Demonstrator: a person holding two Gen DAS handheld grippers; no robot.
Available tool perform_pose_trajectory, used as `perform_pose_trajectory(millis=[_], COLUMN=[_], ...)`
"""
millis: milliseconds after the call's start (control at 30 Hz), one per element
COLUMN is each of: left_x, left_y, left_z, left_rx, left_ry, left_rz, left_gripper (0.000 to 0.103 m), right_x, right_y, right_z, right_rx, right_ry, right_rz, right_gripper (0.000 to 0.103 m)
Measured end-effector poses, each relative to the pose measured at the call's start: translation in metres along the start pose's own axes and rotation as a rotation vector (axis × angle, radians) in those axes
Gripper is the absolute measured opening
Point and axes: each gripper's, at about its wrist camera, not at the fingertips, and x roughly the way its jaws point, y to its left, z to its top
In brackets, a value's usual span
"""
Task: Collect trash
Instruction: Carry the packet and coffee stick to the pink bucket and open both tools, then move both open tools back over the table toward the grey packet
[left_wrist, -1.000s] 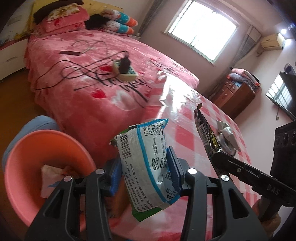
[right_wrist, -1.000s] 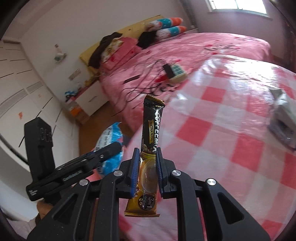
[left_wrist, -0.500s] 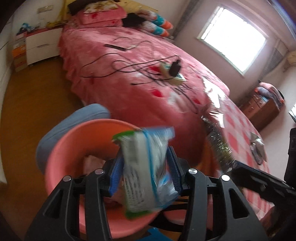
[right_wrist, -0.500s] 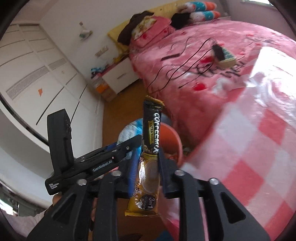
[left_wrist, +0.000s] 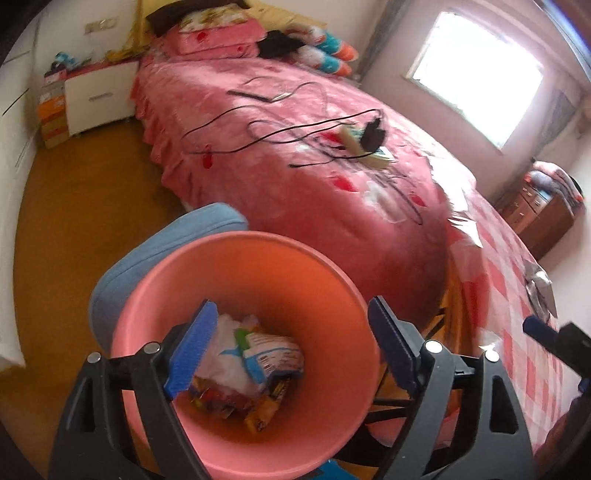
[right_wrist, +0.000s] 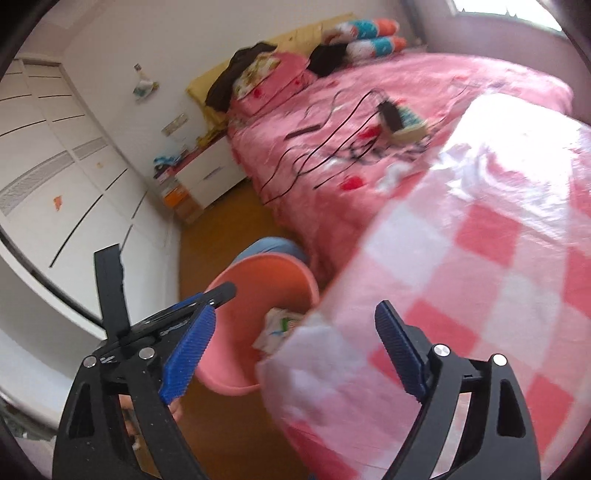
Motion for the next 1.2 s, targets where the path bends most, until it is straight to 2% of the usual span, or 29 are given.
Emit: perform_pose_trajectory(millis=[200, 367, 567, 967, 1200], left_x=[-0.006, -0.010, -0.017, -0.016, -0.017], left_y=[-0.031, -0.052, -0.073, -0.119, -0.143], left_z=[-0.008, -0.008, -0.004, -0.011, -0.016], left_rx=[0.110, 0.149, 0.172, 0.257, 0.318], left_ry=[-0.056, -0.065, -0.072, 0.025, 0.032], left_rz=[-0.061, -0.035, -0.027, -0.015, 0.018], left_gripper=[0.085, 0.085, 0.085, 0.085, 0.085], right_x=[-0.018, -0.030, -0.046, -0.080, -0.100], right_y=[-0.030, -0.052, -0.069, -0.095, -0.111], right_z=[-0.008, -0.013, -0.020, -0.022, -0.023], right_rx=[0.047, 0.066, 0.085, 0.122, 0.137], right_ry=[-0.057, -0.098, -0.136, -0.240, -0.294], right_rz=[-0.038, -0.065, -0.078, -0.122, -0.137], right_gripper=[0.088, 0.094, 0.094, 0.098, 0.098])
